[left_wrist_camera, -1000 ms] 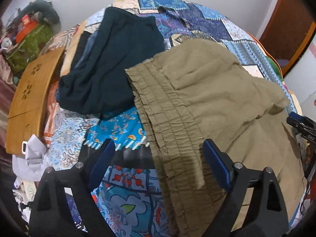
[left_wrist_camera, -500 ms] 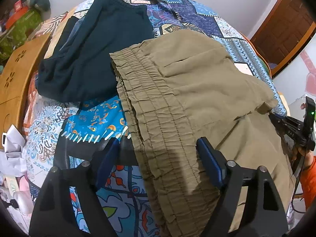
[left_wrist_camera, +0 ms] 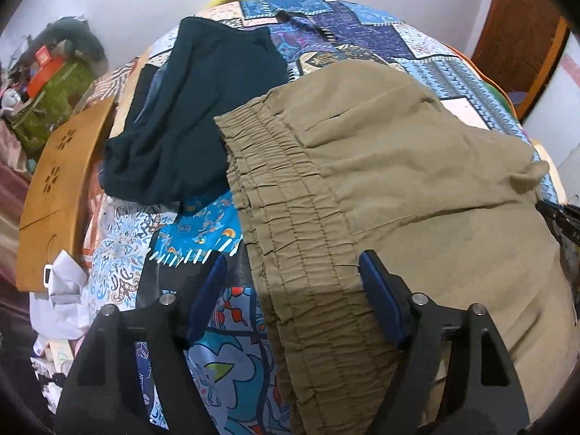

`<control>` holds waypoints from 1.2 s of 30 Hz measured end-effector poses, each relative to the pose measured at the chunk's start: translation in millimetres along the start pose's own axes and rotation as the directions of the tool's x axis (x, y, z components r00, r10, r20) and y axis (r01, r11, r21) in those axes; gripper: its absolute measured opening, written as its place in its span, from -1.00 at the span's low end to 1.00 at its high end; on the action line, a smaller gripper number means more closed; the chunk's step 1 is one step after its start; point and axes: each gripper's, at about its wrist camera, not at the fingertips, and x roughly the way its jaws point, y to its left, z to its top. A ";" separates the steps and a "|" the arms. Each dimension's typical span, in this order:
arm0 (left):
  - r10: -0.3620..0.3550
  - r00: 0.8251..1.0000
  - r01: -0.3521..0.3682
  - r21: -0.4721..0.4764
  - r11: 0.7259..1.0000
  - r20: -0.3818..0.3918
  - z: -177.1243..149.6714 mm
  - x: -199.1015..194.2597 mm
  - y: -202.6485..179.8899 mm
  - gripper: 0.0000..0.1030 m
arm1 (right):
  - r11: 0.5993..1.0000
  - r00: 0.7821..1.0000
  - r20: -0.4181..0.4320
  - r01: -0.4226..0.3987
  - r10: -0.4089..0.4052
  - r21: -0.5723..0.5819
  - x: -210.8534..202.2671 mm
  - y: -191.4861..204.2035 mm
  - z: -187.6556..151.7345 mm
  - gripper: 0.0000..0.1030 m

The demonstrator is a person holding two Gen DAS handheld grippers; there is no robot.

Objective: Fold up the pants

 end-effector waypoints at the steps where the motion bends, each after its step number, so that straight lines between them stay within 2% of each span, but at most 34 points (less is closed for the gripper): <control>1: -0.005 1.000 0.005 -0.009 1.000 0.000 -0.5 0.9 1.3 0.54 | 1.000 1.000 -0.001 0.001 -0.001 0.003 1.8 -0.2 -0.6 -0.90; 6: -0.058 0.998 0.058 -0.027 0.998 0.001 -0.6 -0.1 6.9 0.54 | 1.000 1.000 -0.016 0.012 -0.012 -0.019 0.1 5.4 0.9 -0.87; 8: -0.060 0.998 0.060 -0.023 0.998 0.003 -0.3 -3.4 7.0 0.54 | 1.000 1.000 -0.016 0.008 -0.009 -0.028 -3.6 6.5 0.4 -0.79; 12: -0.053 0.999 0.053 0.000 0.999 0.012 4.6 -14.8 3.3 0.53 | 0.999 1.000 0.008 0.001 -0.001 -0.037 -20.2 4.9 2.3 -0.79; 21: -0.078 0.994 0.080 -0.025 0.996 0.074 38.0 -36.9 10.2 0.62 | 0.999 0.989 0.147 -0.022 0.027 -0.035 -49.9 3.2 31.3 -0.18; 23: -0.071 0.995 0.072 -0.024 0.997 0.066 45.5 -31.4 10.2 0.63 | 0.999 0.986 0.163 -0.025 0.030 -0.031 -45.3 2.7 41.1 -0.09; 26: -0.076 0.997 0.077 -0.025 0.997 0.029 52.6 -14.8 9.7 0.63 | 0.999 0.987 0.156 -0.033 0.038 -0.032 -32.5 2.7 50.2 -0.09; 29: -0.090 0.995 0.089 -0.033 0.995 -0.031 54.0 9.9 10.4 0.63 | 0.999 0.991 0.128 -0.035 0.038 -0.029 -12.5 -0.3 59.1 -0.09; 33: -0.127 0.987 0.123 -0.049 0.991 -0.096 48.3 34.6 12.0 0.63 | 0.997 0.994 0.077 -0.077 0.075 0.014 17.4 -9.3 64.9 -0.09; 36: -0.159 0.982 0.153 -0.065 0.986 -0.098 43.3 40.6 14.2 0.63 | 0.994 0.994 0.040 -0.106 0.105 0.019 34.6 -9.8 63.9 -0.09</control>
